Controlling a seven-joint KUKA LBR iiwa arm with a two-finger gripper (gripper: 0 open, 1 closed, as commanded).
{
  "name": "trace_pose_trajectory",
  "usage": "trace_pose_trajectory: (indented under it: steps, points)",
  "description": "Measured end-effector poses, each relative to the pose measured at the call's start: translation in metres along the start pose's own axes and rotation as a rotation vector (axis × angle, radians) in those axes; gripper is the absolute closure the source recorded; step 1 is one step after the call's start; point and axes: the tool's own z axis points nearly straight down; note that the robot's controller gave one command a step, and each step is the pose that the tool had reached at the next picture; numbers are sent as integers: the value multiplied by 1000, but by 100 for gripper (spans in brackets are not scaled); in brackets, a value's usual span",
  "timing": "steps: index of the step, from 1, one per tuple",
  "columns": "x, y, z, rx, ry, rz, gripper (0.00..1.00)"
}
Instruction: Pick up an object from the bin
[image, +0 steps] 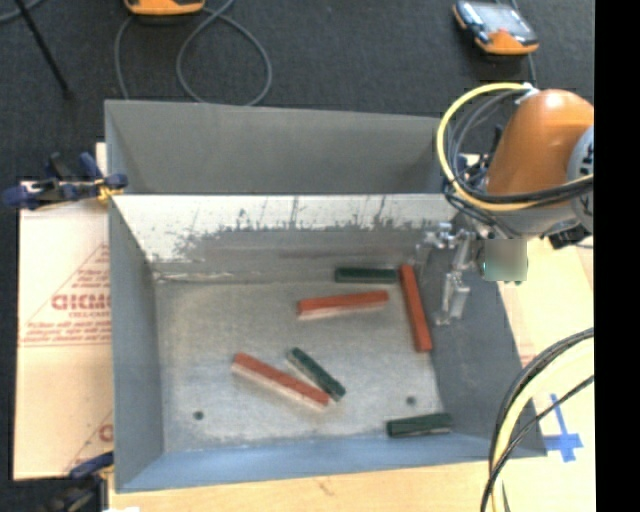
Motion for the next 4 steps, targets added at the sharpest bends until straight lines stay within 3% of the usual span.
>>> trace_pose_trajectory:
  steps: [1, 2, 3, 4]
  points:
    - [-2, 1, -5, 1, -8, -5, 100]
    - [-2, 1, -5, 2, -8, -6, 0]
    - [-14, 49, 102, -3, -8, 110, 0]
    - [-14, 74, 99, 1, -9, 31, 0]
